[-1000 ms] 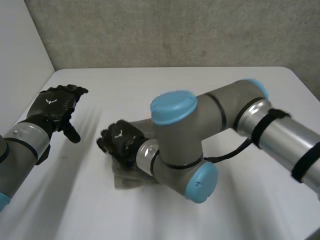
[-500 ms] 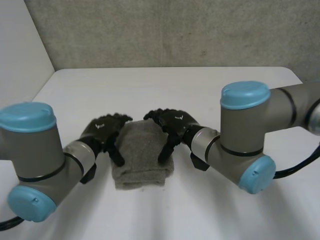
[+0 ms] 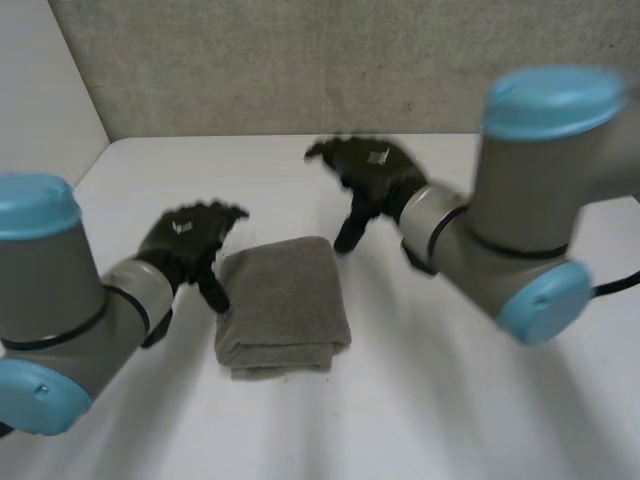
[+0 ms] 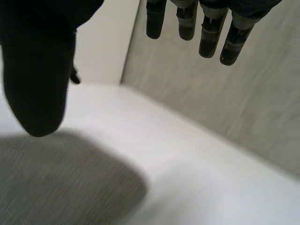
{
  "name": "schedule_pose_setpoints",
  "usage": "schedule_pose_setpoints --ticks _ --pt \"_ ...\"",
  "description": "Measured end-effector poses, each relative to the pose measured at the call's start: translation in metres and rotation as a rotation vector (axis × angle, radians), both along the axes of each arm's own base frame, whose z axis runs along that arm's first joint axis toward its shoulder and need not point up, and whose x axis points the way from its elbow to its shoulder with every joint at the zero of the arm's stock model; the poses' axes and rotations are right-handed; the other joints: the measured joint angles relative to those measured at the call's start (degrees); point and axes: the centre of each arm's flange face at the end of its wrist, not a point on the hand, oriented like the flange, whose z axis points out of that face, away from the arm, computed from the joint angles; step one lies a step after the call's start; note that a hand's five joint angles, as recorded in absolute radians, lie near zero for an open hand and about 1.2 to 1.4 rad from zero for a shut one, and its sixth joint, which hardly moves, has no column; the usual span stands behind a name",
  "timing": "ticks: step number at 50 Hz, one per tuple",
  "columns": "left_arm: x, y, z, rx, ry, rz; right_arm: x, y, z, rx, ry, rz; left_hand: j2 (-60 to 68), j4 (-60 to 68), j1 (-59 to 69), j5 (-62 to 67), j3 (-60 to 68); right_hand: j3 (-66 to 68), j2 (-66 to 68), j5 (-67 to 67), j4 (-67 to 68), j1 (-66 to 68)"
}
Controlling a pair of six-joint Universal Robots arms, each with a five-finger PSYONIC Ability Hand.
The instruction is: Fold the towel.
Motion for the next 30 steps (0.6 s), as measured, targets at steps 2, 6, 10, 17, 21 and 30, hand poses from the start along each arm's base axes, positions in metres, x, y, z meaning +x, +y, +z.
schedule_pose_setpoints --ticks 2,6,10,17,21,30 --pt "-0.002 0.003 0.02 -0.052 0.024 -0.008 -0.01 -0.001 0.021 -0.047 -0.031 -0.028 -0.08 0.0 0.0 0.0 0.0 0.0 0.0 0.0 0.0 0.0" --pt "0.0 0.01 0.069 -0.176 0.084 -0.01 -0.041 -0.006 0.06 -0.133 -0.077 -0.133 -0.12 0.0 0.0 0.0 0.0 0.0 0.0 0.0 0.0 0.0" --pt "0.008 0.014 0.103 -0.25 0.117 0.011 -0.067 -0.009 0.078 -0.178 -0.086 -0.248 -0.12 0.0 0.0 0.0 0.0 0.0 0.0 0.0 0.0 0.0" --pt "0.026 0.016 0.135 -0.281 0.14 0.067 -0.105 -0.006 0.091 -0.222 -0.053 -0.413 -0.12 0.0 0.0 0.0 0.0 0.0 0.0 0.0 0.0 0.0" --pt "0.034 0.018 0.143 -0.272 0.168 0.093 -0.119 -0.001 0.088 -0.226 -0.015 -0.459 -0.12 0.0 0.0 0.0 0.0 0.0 0.0 0.0 0.0 0.0" --pt "0.036 0.021 0.146 -0.254 0.217 0.105 -0.125 0.003 0.079 -0.206 0.011 -0.464 -0.13 0.0 0.0 0.0 0.0 0.0 0.0 0.0 0.0 0.0"
